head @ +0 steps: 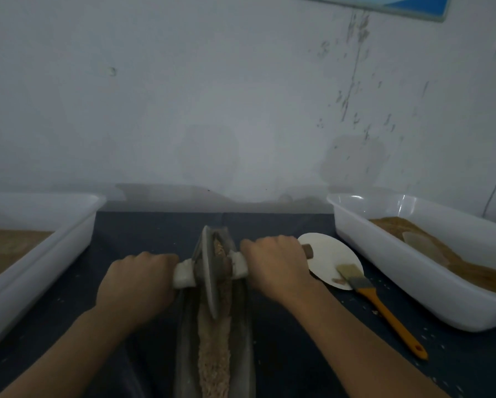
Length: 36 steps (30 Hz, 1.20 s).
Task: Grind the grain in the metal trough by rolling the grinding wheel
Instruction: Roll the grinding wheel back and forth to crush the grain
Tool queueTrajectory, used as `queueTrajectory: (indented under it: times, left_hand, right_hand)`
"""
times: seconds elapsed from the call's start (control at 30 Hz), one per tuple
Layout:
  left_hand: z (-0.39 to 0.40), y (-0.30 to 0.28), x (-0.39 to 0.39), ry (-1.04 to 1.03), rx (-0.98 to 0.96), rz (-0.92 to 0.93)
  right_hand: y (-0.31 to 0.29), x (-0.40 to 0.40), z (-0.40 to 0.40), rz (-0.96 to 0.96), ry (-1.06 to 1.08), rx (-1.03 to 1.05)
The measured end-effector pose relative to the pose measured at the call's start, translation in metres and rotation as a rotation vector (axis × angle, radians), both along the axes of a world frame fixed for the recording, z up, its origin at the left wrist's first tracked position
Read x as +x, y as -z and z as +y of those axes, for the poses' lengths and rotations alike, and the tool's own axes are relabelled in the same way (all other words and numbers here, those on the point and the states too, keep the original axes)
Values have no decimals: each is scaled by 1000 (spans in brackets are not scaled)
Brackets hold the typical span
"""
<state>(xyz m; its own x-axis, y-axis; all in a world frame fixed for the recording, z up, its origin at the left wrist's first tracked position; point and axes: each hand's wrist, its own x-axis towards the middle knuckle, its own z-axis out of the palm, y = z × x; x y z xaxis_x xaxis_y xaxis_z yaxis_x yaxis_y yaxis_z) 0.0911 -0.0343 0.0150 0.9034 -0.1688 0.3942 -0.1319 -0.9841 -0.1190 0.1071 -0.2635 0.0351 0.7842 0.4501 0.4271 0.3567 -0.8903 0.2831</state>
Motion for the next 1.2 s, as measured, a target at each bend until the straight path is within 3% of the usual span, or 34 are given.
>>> queueTrajectory:
  times: [0.2, 0.37, 0.73, 0.9, 1.03, 1.2]
  left_hand:
    - [2, -5, -31, 58, 99, 45]
    - [9, -6, -60, 66, 150, 103]
    - [6, -2, 10, 87, 91, -72]
    - [8, -1, -18, 74, 115, -14]
    - [10, -5, -53, 57, 153, 92]
    - [9, -5, -42, 91, 158, -17]
  right_hand:
    - [5, -32, -9, 57, -45, 6]
    - [13, -71, -21, -16, -117, 12]
    - [4, 8, -6, -16, -5, 9]
    - [4, -23, -11, 43, -67, -3]
    - [12, -61, -21, -20, -125, 4]
    - [11, -51, -21, -10, -65, -12]
